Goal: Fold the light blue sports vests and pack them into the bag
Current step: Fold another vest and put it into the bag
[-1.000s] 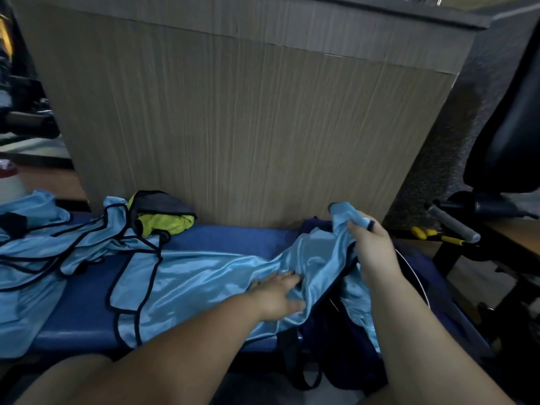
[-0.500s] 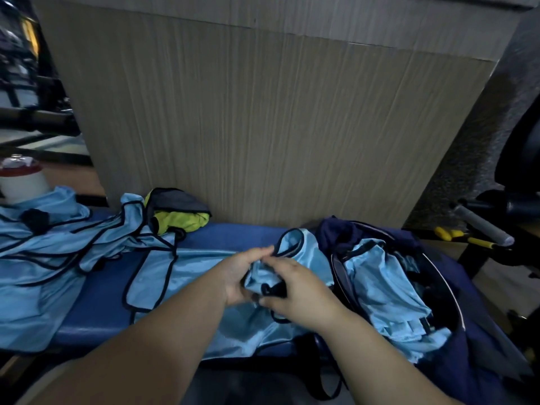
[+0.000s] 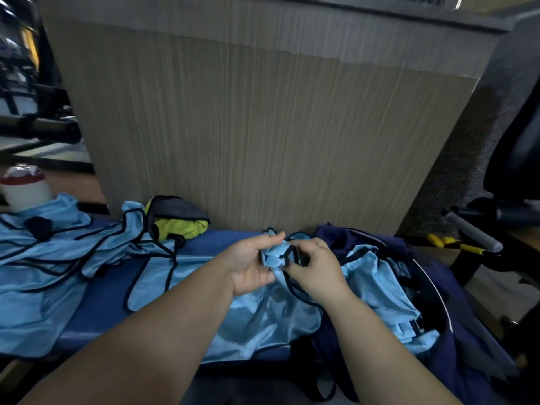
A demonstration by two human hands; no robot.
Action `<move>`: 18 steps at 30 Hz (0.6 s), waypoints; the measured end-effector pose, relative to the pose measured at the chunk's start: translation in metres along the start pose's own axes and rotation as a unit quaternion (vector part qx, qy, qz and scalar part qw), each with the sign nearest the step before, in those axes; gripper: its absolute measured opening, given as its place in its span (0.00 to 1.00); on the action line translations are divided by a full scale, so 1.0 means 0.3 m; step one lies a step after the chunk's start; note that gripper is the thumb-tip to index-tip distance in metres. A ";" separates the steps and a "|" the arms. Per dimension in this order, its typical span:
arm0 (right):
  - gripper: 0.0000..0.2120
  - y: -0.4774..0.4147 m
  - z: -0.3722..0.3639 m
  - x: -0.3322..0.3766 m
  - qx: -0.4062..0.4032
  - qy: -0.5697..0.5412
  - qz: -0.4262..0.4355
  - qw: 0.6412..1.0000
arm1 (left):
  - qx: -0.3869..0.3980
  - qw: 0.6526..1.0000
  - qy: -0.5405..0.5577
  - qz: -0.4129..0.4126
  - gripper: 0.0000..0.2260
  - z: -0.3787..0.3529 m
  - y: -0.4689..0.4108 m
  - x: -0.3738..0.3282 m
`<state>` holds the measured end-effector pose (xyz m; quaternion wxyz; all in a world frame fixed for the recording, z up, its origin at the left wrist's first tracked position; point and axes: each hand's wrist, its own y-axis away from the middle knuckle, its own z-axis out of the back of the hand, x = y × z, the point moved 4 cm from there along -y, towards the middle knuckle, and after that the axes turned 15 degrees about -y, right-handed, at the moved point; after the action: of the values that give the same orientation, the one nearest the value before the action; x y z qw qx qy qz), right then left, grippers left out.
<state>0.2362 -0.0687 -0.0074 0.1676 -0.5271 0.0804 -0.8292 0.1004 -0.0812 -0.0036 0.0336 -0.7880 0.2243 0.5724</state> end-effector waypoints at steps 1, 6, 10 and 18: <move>0.15 -0.011 0.003 0.023 -0.015 -0.014 -0.003 1.000 | -0.001 1.000 -0.007 -0.009 0.09 -0.010 0.013 -0.027; 0.09 -0.017 0.039 0.227 -0.094 -0.065 0.065 0.991 | -0.010 0.996 -0.073 -0.057 0.11 -0.067 0.120 -0.208; 0.10 0.002 0.083 0.457 -0.117 -0.130 0.139 0.975 | -0.002 0.983 -0.137 -0.119 0.08 -0.161 0.258 -0.399; 0.17 0.092 0.241 0.891 -0.121 -0.290 0.187 0.931 | -0.009 0.936 -0.276 -0.217 0.15 -0.419 0.591 -0.724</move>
<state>0.2030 -0.1882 0.2416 0.2708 -0.7360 0.2248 -0.5784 0.0896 -0.2106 0.2748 0.2105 -0.6289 0.0244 0.7481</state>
